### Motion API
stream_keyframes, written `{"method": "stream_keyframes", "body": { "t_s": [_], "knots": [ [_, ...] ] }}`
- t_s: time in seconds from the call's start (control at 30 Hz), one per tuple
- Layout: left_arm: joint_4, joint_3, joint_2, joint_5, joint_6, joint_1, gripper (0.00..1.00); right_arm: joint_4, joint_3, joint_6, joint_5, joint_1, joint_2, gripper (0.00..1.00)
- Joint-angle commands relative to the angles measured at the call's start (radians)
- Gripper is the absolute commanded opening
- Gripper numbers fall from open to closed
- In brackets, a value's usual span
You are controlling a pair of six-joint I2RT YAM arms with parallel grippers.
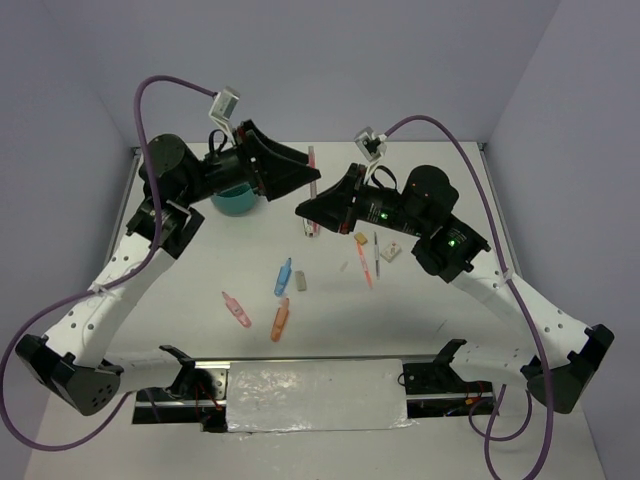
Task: Sort the stationery into containers
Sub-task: Close the pen cap on the pen.
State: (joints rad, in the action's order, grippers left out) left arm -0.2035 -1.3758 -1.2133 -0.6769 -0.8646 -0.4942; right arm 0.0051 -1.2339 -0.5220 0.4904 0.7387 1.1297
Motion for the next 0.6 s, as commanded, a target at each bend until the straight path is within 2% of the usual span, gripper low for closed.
{"method": "stream_keyframes", "body": {
  "t_s": [0.0, 0.2, 0.37, 0.4, 0.47, 0.57],
  "knots": [
    [0.050, -0.112, -0.035, 0.059, 0.038, 0.048, 0.99, 0.029, 0.014, 0.024, 0.004, -0.004, -0.025, 0.00],
    [0.041, -0.177, -0.088, 0.040, 0.012, 0.060, 0.95, -0.022, -0.004, 0.037, 0.008, -0.002, -0.022, 0.00],
    [0.004, -0.157, -0.097, 0.019, -0.022, 0.062, 0.84, -0.059, -0.019, 0.040, -0.006, -0.002, -0.018, 0.00],
    [-0.017, -0.152, -0.098, 0.013, -0.030, 0.062, 0.79, -0.062, -0.024, 0.040, -0.006, -0.004, -0.015, 0.00],
    [-0.042, -0.140, -0.097, 0.004, -0.053, 0.060, 0.77, -0.086, -0.033, 0.045, -0.018, -0.002, -0.007, 0.00],
    [-0.059, -0.135, -0.091, -0.007, -0.062, 0.060, 0.65, -0.111, -0.045, 0.045, -0.042, -0.004, 0.002, 0.00]
  ]
}}
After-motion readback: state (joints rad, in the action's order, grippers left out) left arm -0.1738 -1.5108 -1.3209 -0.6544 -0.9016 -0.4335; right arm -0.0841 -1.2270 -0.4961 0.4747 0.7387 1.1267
